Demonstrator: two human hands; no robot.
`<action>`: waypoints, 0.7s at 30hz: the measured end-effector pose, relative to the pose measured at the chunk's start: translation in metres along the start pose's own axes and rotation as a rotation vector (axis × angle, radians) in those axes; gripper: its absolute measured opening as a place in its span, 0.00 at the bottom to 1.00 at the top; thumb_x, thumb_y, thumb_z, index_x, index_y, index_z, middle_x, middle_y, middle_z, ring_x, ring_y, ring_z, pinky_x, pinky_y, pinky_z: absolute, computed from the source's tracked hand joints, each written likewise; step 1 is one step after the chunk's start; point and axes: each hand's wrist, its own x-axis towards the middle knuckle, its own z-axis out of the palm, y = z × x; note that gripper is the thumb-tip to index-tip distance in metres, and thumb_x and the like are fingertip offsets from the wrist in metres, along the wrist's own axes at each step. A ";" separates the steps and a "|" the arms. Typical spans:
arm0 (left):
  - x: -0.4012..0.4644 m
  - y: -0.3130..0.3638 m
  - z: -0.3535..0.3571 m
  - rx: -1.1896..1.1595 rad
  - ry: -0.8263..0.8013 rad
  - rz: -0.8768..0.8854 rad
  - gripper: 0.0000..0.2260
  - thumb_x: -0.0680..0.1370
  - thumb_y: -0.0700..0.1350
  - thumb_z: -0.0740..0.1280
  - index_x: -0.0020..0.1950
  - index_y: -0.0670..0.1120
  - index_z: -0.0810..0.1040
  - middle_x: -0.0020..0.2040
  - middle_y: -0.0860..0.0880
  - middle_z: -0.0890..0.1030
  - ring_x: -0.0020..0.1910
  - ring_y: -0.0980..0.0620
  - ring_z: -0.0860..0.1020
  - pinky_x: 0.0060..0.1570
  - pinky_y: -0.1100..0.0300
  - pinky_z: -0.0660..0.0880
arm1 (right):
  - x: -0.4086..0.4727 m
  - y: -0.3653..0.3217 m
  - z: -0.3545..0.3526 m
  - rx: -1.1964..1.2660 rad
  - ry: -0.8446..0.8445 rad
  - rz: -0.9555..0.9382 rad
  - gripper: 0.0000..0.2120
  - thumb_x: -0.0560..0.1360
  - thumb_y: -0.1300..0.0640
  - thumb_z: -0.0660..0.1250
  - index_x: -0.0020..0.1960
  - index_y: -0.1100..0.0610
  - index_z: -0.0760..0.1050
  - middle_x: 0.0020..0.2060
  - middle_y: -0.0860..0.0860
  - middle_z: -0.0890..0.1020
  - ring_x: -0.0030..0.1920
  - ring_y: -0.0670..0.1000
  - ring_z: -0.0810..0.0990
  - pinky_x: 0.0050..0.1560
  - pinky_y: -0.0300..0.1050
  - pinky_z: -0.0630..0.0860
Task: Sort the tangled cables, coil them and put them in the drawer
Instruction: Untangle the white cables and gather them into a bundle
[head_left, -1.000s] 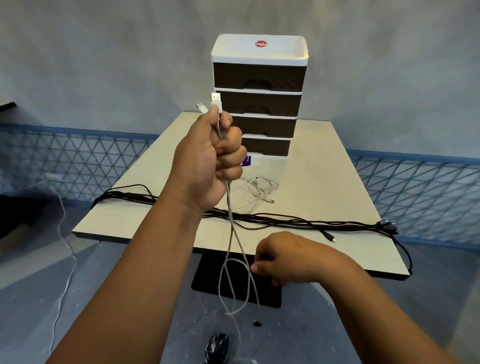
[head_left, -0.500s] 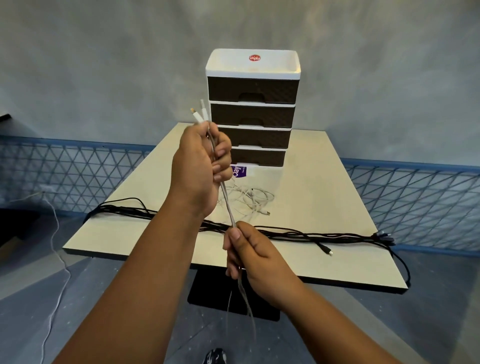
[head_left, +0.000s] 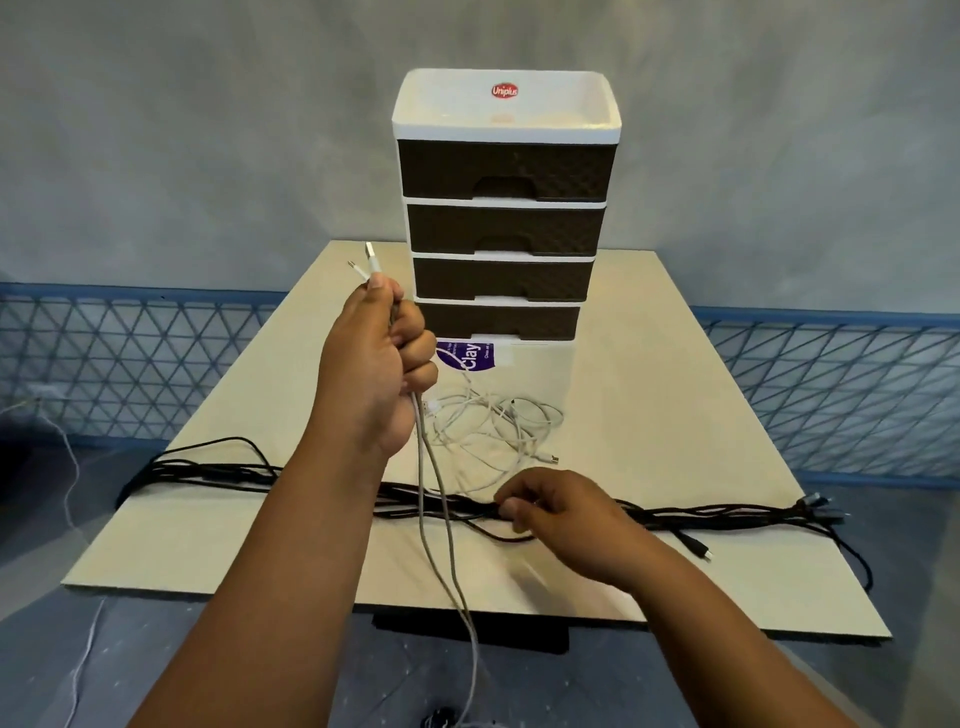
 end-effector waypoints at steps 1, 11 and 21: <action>0.008 -0.001 -0.003 0.008 -0.006 -0.004 0.12 0.85 0.51 0.55 0.48 0.47 0.72 0.30 0.52 0.66 0.26 0.58 0.59 0.24 0.66 0.57 | 0.009 0.002 -0.001 -0.008 0.043 0.027 0.07 0.80 0.53 0.63 0.53 0.49 0.79 0.44 0.44 0.83 0.46 0.44 0.81 0.51 0.43 0.77; 0.096 -0.010 -0.022 0.089 -0.036 -0.116 0.11 0.85 0.52 0.55 0.51 0.46 0.70 0.31 0.52 0.66 0.26 0.57 0.59 0.24 0.66 0.56 | 0.077 -0.006 0.030 -0.299 0.116 0.065 0.17 0.76 0.49 0.67 0.64 0.49 0.74 0.60 0.49 0.74 0.58 0.52 0.76 0.52 0.44 0.72; 0.140 -0.021 -0.035 0.070 -0.083 -0.192 0.11 0.85 0.52 0.54 0.49 0.47 0.70 0.29 0.53 0.66 0.25 0.59 0.59 0.22 0.67 0.57 | 0.099 -0.049 0.039 -0.578 0.131 0.062 0.22 0.74 0.33 0.60 0.42 0.52 0.71 0.42 0.49 0.76 0.46 0.53 0.74 0.42 0.47 0.70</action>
